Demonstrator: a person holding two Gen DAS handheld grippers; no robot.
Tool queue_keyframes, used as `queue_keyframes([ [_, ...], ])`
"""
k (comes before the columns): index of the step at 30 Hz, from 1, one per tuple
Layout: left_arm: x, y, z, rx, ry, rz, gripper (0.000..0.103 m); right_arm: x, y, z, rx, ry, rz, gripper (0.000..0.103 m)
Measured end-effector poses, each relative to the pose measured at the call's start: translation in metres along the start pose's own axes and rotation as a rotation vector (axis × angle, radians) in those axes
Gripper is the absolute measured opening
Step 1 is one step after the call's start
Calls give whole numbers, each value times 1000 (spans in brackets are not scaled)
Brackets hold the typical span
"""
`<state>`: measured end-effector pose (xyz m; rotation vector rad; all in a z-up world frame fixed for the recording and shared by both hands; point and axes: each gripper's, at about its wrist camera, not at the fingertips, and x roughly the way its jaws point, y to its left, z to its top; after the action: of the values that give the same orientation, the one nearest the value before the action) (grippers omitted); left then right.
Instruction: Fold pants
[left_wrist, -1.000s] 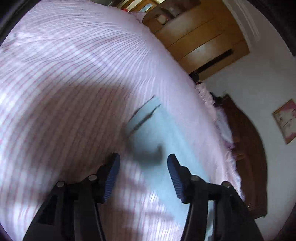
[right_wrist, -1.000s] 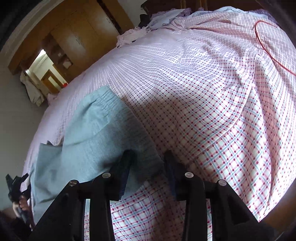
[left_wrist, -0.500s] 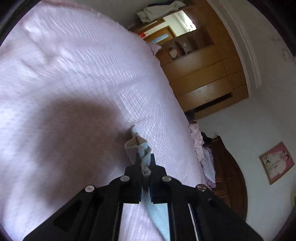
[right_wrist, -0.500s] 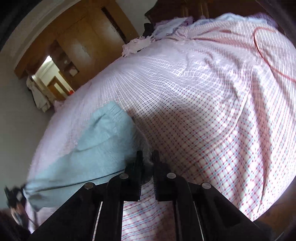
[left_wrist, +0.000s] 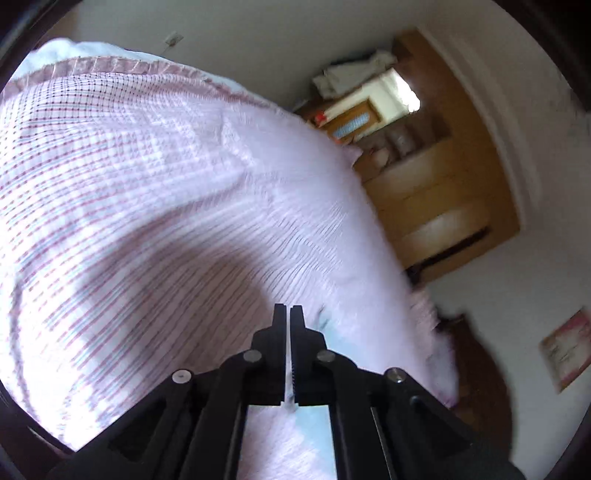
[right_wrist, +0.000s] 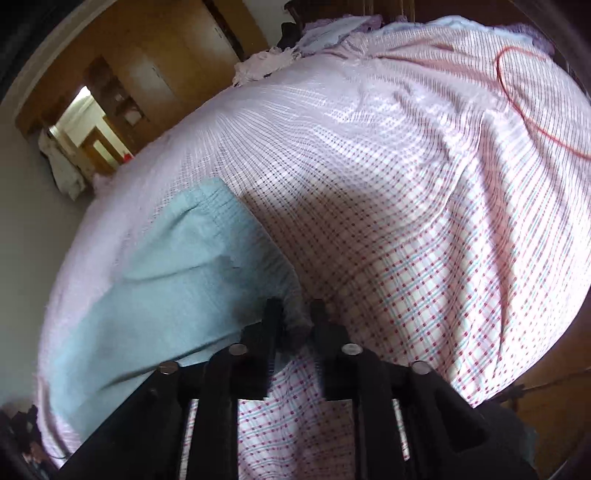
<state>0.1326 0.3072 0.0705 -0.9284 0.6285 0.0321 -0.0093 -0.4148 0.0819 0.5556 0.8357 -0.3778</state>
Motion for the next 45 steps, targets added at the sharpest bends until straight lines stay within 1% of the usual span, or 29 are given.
queue_keyframes([
  [1,3,-4,-10,49,24,13,8,-2,1,1,-11,-11,-21,31],
  [2,7,-12,-20,111,55,23,20,-6,2,2,-28,-31,-50,40],
  [3,11,-22,-28,160,78,29,26,-9,2,4,-39,-45,-69,41],
  [4,17,-37,-39,244,113,30,32,-15,1,8,-51,-66,-85,41],
  [6,27,-72,-64,407,159,25,35,-26,-5,23,-61,-108,-88,47],
  [7,34,-98,-84,506,194,-4,38,-31,-9,31,-48,-120,-69,50],
  [8,39,-116,-99,556,230,-47,41,-32,-13,41,-31,-117,-35,56],
  [9,44,-129,-115,583,264,-85,41,-31,-16,50,-14,-106,13,62],
  [11,59,-165,-152,628,366,-184,42,-21,-17,68,22,-64,143,69],
  [13,71,-194,-180,673,434,-240,42,-3,-12,81,45,-19,216,72],
  [16,93,-229,-223,761,522,-253,43,30,7,92,21,69,254,72],
  [19,122,-245,-255,804,601,-208,43,59,31,90,-77,144,281,72],
  [20,130,-243,-263,809,627,-185,42,70,36,86,-101,169,303,58],
  [21,139,-237,-266,817,640,-156,42,75,39,81,-109,180,311,28],
  [22,145,-235,-271,829,635,-134,42,83,39,78,-110,184,278,19],
  [23,146,-228,-273,838,625,-131,42,88,35,76,-89,184,264,15],
  [24,146,-222,-275,845,619,-136,42,89,31,75,-66,178,291,10],
  [25,142,-221,-276,853,617,-142,42,88,23,76,-26,149,334,9],
  [28,141,-223,-280,874,617,-135,42,94,9,82,50,146,379,6],
  [32,138,-221,-278,893,591,-109,42,95,18,84,5,134,340,6],
  [35,139,-230,-277,922,574,-89,42,102,19,87,13,131,334,6],
  [36,139,-237,-276,956,555,-84,42,105,19,86,13,137,334,6],
  [37,139,-245,-274,1028,512,-57,42,105,17,86,17,139,338,7],
  [39,144,-259,-271,1185,436,8,43,102,12,89,24,143,351,13],
  [40,150,-264,-270,1272,424,42,43,99,11,90,19,140,341,16],
  [41,155,-266,-266,1320,425,61,43,90,7,89,8,119,313,25],
  [42,161,-265,-258,1345,426,78,43,78,10,90,-32,57,249,31],
  [44,170,-259,-236,1343,428,108,42,43,22,88,-185,-130,117,33],
  [45,171,-255,-223,1333,427,100,42,30,27,86,-235,-192,103,40],
])
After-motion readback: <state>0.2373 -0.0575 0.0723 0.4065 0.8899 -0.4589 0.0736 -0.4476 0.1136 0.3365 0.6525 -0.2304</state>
